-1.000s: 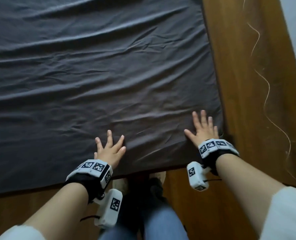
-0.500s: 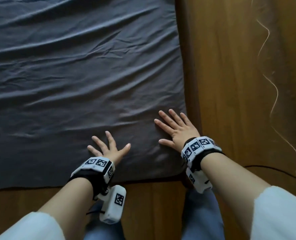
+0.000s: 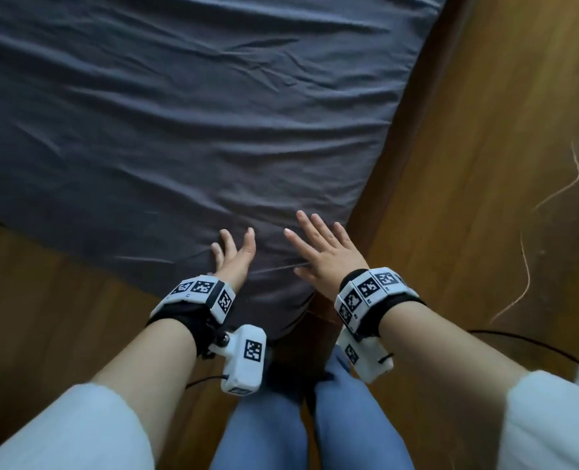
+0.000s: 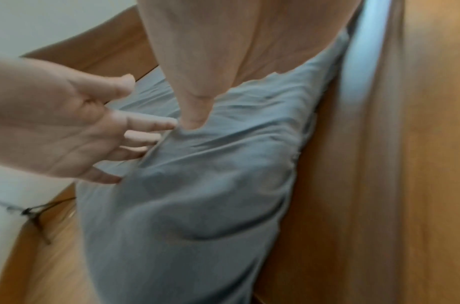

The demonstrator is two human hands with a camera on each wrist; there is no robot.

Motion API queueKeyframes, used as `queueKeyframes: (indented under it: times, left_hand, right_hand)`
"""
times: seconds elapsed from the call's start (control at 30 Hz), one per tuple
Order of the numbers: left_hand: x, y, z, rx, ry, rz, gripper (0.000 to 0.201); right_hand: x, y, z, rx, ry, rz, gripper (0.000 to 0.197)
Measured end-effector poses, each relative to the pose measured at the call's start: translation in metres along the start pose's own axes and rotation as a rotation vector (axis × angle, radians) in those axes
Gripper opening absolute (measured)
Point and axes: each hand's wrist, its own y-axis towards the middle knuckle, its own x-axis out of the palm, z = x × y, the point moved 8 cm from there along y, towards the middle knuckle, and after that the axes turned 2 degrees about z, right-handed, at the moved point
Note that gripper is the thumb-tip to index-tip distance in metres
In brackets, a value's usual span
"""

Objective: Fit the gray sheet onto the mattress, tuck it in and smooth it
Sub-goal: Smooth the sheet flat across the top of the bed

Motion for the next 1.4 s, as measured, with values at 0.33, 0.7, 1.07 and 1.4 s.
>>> queueKeyframes:
  times: [0.33,0.7,1.07,1.4]
  left_hand:
    - [-0.041,-0.003,-0.046,-0.04,-0.506,0.084,0.053]
    - [0.051,0.033,0.034,-0.313,-0.376,0.395,0.051]
    - [0.066,0.004,0.055,-0.149,-0.571,0.243,0.046]
    - [0.066,0.007,0.085,-0.214,-0.416,0.368,0.048]
  right_hand:
    - [0.012,0.057,-0.096,-0.398,-0.247,-0.126,0.066]
    - [-0.143,0.145,0.156,-0.252,-0.384,0.078,0.063]
    - [-0.101,0.076,0.083,-0.53,-0.374,-0.074,0.065]
    - [-0.076,0.108,0.059,-0.791,-0.512,-0.156,0.063]
